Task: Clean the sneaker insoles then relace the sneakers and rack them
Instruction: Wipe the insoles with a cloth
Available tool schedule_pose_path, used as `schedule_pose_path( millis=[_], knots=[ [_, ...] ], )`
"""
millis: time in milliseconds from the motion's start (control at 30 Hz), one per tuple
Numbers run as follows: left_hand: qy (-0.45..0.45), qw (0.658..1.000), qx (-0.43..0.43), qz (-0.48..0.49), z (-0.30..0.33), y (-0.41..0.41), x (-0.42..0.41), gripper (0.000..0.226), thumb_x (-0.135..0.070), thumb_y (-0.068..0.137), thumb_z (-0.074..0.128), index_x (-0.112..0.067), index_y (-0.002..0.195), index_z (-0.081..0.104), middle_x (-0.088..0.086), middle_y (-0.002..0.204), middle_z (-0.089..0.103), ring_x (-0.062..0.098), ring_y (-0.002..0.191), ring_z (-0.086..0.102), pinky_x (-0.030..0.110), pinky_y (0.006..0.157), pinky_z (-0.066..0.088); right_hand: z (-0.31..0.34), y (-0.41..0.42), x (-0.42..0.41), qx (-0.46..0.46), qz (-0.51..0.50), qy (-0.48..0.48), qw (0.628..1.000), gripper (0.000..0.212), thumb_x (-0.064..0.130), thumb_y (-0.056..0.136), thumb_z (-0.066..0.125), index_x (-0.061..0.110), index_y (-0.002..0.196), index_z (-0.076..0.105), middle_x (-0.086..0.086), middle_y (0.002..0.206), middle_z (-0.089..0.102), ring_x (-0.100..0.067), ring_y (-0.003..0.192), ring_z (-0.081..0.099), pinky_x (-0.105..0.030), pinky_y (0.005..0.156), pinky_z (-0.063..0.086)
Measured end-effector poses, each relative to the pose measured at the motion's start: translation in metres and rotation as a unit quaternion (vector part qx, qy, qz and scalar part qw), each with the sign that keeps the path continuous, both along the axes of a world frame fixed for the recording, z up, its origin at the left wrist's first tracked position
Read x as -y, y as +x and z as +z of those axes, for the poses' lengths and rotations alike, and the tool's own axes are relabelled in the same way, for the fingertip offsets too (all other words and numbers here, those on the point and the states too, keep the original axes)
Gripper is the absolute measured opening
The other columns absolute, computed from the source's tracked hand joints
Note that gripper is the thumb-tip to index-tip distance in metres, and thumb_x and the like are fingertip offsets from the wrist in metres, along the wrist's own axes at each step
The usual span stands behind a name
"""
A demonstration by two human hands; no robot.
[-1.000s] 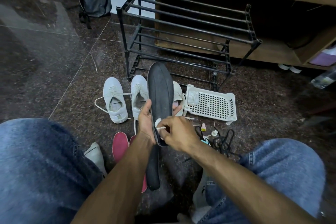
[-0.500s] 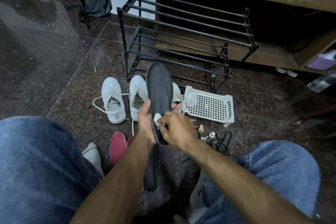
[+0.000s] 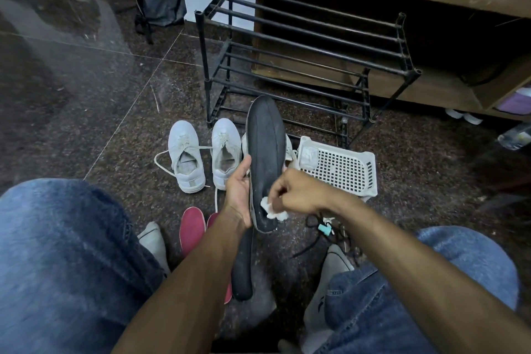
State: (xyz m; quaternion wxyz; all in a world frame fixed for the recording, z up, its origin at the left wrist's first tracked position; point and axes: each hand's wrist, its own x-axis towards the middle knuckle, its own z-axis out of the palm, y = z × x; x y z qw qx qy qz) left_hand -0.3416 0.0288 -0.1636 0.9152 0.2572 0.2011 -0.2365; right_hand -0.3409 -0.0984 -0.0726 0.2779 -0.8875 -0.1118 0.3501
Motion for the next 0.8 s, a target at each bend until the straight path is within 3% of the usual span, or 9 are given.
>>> schedule_pose_path(
  millis=[67, 133, 233, 333, 467, 600, 733, 800],
  knots=[
    [0.000, 1.000, 0.002, 0.003, 0.001, 0.001, 0.000, 0.063, -0.050, 0.092, 0.045, 0.000, 0.128, 0.058, 0.021, 0.127, 0.060, 0.034, 0.112, 0.060, 0.044, 0.105, 0.041, 0.008, 0.006, 0.006, -0.009, -0.062, 0.039, 0.997, 0.006, 0.008, 0.083, 0.068, 0.011, 0.080, 0.071, -0.004, 0.072, 0.065, -0.010, 0.051, 0.051, -0.021, 0.045, 0.038],
    [0.002, 1.000, 0.006, 0.002, 0.001, -0.001, 0.001, 0.060, -0.050, 0.093, 0.044, -0.002, 0.125, 0.061, 0.019, 0.121, 0.064, 0.033, 0.105, 0.063, 0.044, 0.102, 0.043, 0.006, 0.007, 0.006, 0.023, -0.104, 0.039, 0.994, 0.003, 0.011, 0.085, 0.066, 0.012, 0.087, 0.067, -0.003, 0.071, 0.063, -0.013, 0.052, 0.055, -0.023, 0.043, 0.040],
    [0.002, 1.000, 0.008, 0.008, 0.004, -0.004, 0.003, 0.056, -0.050, 0.093, 0.042, -0.004, 0.109, 0.071, 0.016, 0.105, 0.070, 0.030, 0.092, 0.068, 0.042, 0.092, 0.047, -0.009, -0.001, 0.000, 0.213, -0.063, -0.041, 0.974, 0.020, 0.022, 0.085, 0.067, 0.025, 0.104, 0.059, 0.006, 0.074, 0.060, -0.020, 0.074, 0.062, -0.030, 0.065, 0.049],
    [-0.007, 1.000, 0.011, 0.019, 0.004, -0.002, 0.002, 0.058, -0.051, 0.092, 0.043, -0.002, 0.106, 0.072, 0.016, 0.107, 0.068, 0.030, 0.097, 0.065, 0.041, 0.100, 0.043, -0.022, -0.013, -0.006, 0.298, -0.056, -0.054, 0.951, 0.022, 0.028, 0.092, 0.061, 0.026, 0.114, 0.062, 0.002, 0.095, 0.064, -0.024, 0.090, 0.062, -0.035, 0.080, 0.051],
    [-0.010, 1.000, 0.014, 0.022, 0.006, 0.000, -0.002, 0.063, -0.052, 0.092, 0.041, 0.002, 0.110, 0.069, 0.020, 0.114, 0.065, 0.031, 0.100, 0.064, 0.039, 0.099, 0.044, -0.033, -0.019, -0.005, 0.281, -0.037, -0.026, 0.959, 0.031, 0.030, 0.094, 0.059, 0.022, 0.124, 0.064, 0.001, 0.111, 0.058, -0.025, 0.100, 0.061, -0.039, 0.088, 0.051],
    [-0.042, 0.999, 0.008, 0.027, 0.008, -0.003, 0.004, 0.066, -0.050, 0.092, 0.041, 0.007, 0.115, 0.065, 0.029, 0.123, 0.059, 0.039, 0.124, 0.052, 0.047, 0.109, 0.036, -0.029, -0.021, -0.005, 0.266, 0.010, -0.038, 0.963, 0.028, 0.025, 0.095, 0.057, 0.020, 0.121, 0.067, 0.000, 0.109, 0.057, -0.024, 0.101, 0.060, -0.038, 0.089, 0.049],
    [-0.074, 0.996, 0.006, 0.055, 0.009, -0.005, 0.007, 0.064, -0.050, 0.094, 0.042, 0.006, 0.121, 0.058, 0.024, 0.104, 0.064, 0.042, 0.127, 0.049, 0.047, 0.098, 0.049, -0.022, -0.038, -0.010, 0.270, 0.072, -0.036, 0.959, 0.023, 0.021, 0.095, 0.053, 0.014, 0.108, 0.071, 0.000, 0.099, 0.054, -0.026, 0.087, 0.061, -0.041, 0.077, 0.052],
    [-0.067, 0.996, 0.001, 0.061, 0.010, -0.005, 0.009, 0.065, -0.050, 0.094, 0.042, 0.005, 0.124, 0.056, 0.022, 0.104, 0.064, 0.042, 0.126, 0.050, 0.046, 0.101, 0.047, -0.019, -0.039, -0.011, 0.283, 0.089, -0.058, 0.953, 0.024, 0.023, 0.096, 0.050, 0.015, 0.107, 0.070, -0.001, 0.099, 0.051, -0.028, 0.084, 0.061, -0.041, 0.074, 0.051]
  ],
)
